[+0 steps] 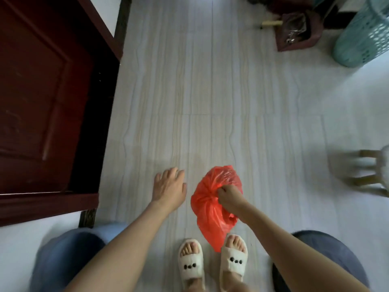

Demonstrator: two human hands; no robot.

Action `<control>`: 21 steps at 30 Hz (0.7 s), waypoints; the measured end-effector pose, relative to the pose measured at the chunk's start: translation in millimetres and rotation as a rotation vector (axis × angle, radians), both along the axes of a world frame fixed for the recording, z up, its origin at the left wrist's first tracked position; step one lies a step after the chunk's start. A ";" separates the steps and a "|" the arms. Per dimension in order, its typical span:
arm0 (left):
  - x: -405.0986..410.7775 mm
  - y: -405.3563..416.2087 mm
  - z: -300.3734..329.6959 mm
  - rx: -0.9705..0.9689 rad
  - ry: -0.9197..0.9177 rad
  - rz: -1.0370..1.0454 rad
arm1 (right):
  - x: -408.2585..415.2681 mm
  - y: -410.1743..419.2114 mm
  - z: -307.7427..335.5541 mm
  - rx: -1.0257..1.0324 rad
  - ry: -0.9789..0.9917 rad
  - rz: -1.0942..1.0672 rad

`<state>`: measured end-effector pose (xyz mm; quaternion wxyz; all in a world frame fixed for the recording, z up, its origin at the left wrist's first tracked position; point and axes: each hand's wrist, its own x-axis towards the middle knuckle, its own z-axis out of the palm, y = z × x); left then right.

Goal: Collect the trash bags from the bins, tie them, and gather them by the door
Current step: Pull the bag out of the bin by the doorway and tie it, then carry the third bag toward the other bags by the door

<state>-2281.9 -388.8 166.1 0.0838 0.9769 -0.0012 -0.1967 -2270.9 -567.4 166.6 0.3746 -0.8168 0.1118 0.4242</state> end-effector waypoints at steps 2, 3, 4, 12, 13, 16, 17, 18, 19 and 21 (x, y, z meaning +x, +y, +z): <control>9.1 -14.1 62.1 -0.014 0.039 -0.024 | 5.7 -14.6 58.7 -0.016 -0.013 -0.136; 10.5 -21.2 88.9 -0.011 0.042 -0.023 | 5.4 -22.7 84.7 -0.021 -0.020 -0.225; 14.7 -27.8 114.5 -0.011 0.051 -0.015 | 7.4 -31.3 110.3 -0.024 -0.025 -0.321; 45.7 -112.4 296.7 -0.125 0.014 -0.108 | 11.9 -127.2 299.9 -0.018 -0.116 -0.840; 53.0 -126.5 309.0 -0.145 0.013 -0.132 | 15.1 -140.9 311.8 -0.019 -0.138 -0.850; 73.2 -175.4 343.1 -0.168 0.022 -0.196 | 22.0 -183.1 342.3 -0.125 -0.252 -0.766; 80.3 -189.7 350.2 -0.167 0.018 -0.208 | 24.7 -195.1 349.9 -0.162 -0.284 -0.751; 87.1 -203.9 356.2 -0.161 -0.001 -0.228 | 27.1 -206.7 355.4 -0.190 -0.304 -0.732; 99.8 -225.9 363.5 -0.156 -0.027 -0.256 | 34.4 -226.6 361.1 -0.206 -0.321 -0.728; 120.8 -262.8 375.8 -0.150 -0.066 -0.291 | 49.2 -260.7 368.4 -0.235 -0.354 -0.730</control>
